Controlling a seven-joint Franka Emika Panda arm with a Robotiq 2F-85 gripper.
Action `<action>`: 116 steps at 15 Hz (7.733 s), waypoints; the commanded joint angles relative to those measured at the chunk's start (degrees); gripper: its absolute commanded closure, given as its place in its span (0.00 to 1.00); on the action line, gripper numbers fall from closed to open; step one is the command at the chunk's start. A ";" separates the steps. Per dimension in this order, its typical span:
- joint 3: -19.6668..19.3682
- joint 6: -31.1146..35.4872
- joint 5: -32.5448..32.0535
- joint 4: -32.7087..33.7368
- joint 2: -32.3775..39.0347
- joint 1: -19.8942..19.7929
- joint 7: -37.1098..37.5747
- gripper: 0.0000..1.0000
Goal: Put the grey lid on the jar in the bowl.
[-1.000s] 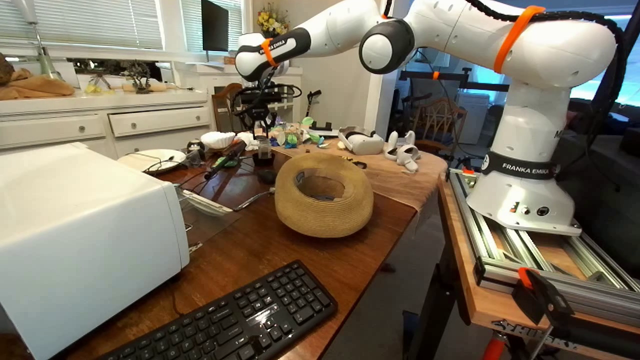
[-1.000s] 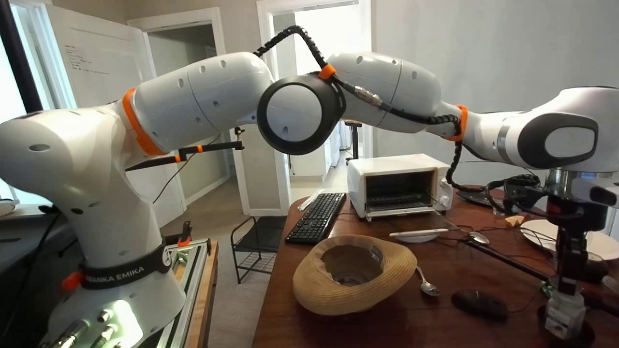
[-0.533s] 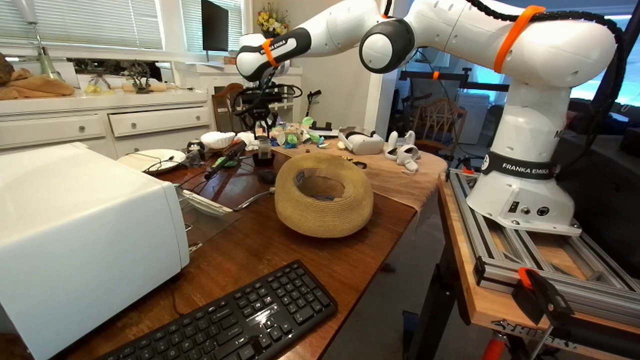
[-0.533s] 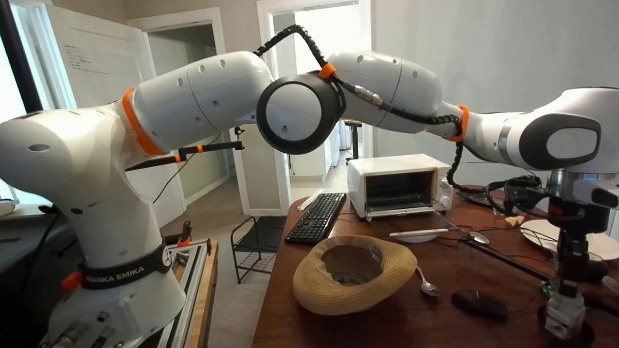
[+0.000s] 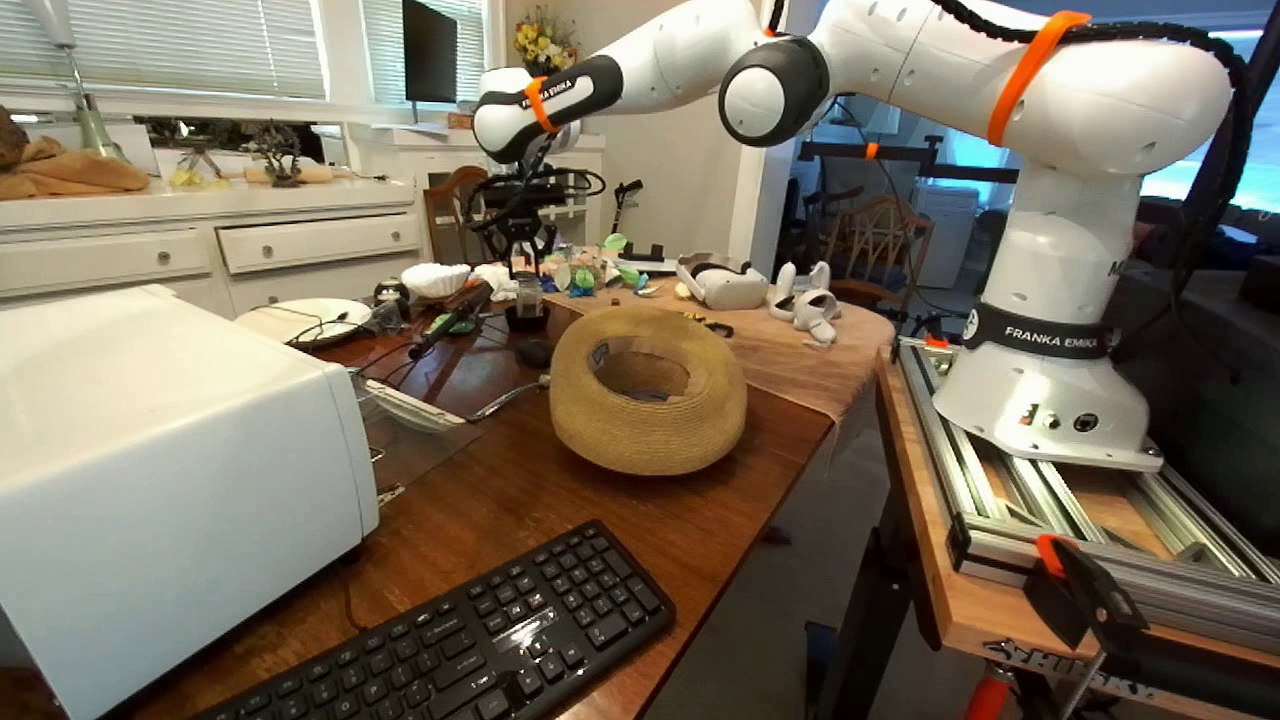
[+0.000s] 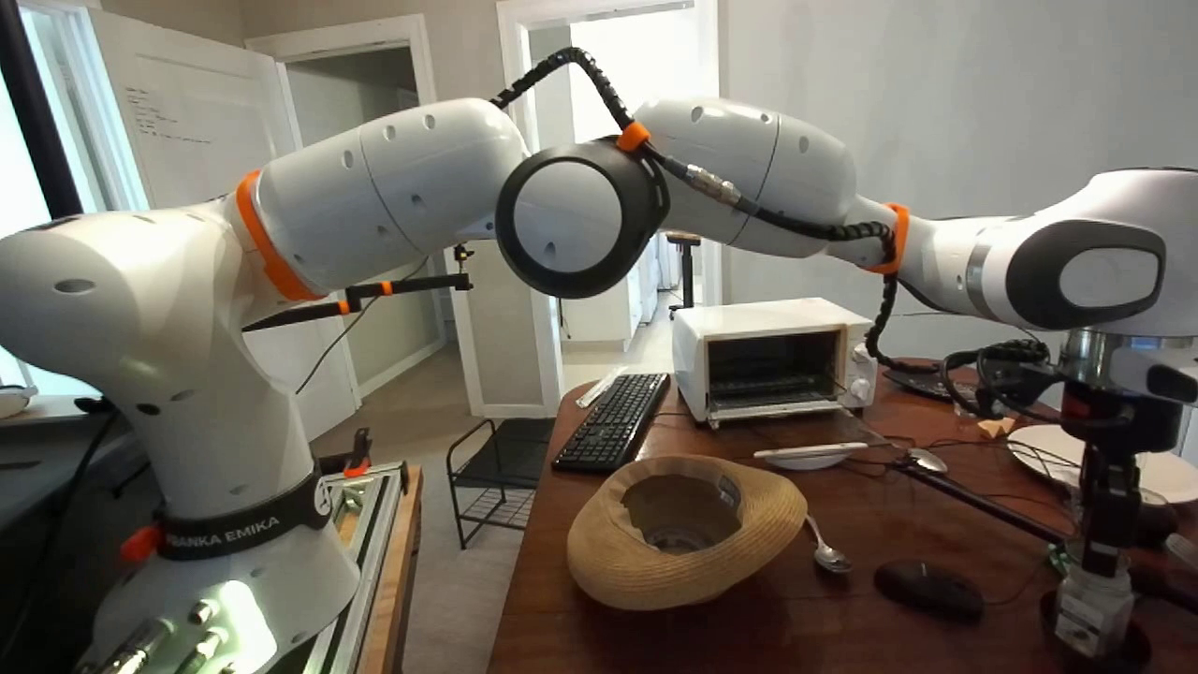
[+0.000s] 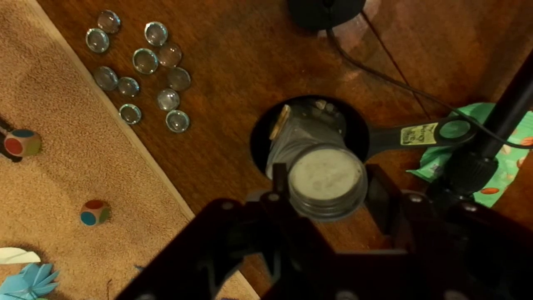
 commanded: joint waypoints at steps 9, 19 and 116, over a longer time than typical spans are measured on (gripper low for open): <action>0.24 1.59 0.41 -5.17 -3.20 0.87 2.33 0.77; 0.53 3.21 0.61 -11.65 -6.55 0.81 3.43 0.77; -1.17 14.21 -2.71 -46.77 -22.61 5.65 -13.13 0.00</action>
